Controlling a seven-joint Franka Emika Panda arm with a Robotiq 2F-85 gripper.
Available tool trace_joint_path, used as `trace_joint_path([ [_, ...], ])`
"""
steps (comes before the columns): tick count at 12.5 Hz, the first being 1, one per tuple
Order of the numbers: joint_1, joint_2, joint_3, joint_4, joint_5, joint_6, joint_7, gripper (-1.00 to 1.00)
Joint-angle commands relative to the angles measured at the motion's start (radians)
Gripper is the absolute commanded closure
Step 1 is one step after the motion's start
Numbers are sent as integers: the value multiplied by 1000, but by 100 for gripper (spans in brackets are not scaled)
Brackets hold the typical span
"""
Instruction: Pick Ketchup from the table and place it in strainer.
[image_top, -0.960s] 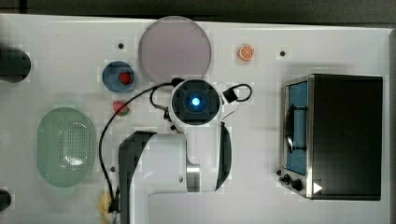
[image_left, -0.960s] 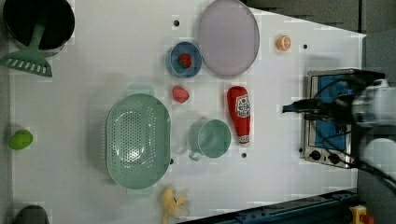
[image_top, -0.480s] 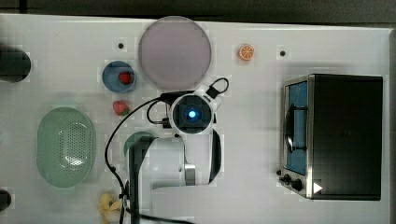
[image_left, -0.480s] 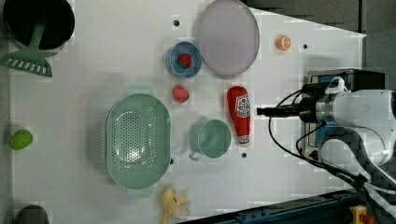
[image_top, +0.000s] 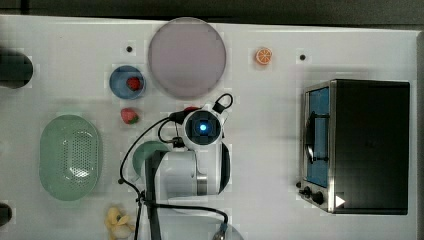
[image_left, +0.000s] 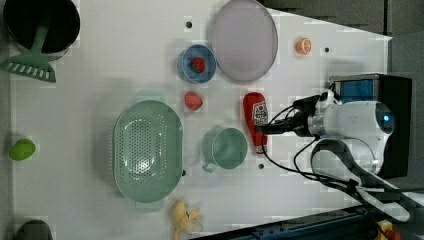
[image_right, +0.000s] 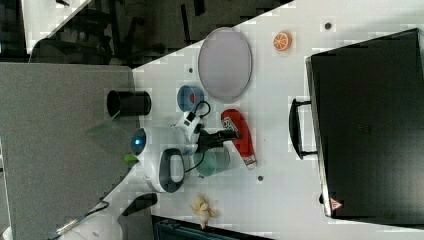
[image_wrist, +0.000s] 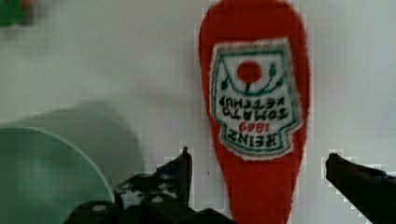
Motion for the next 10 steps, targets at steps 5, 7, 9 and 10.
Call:
trace_joint_path([
  [5, -7, 58, -11, 6, 10, 116, -42, -43],
  [7, -6, 51, -8, -2, 10, 126, -42, -9],
  [9, -6, 23, -9, 6, 10, 126, -42, -9],
  [10, -7, -6, -11, 5, 10, 120, -42, -9],
])
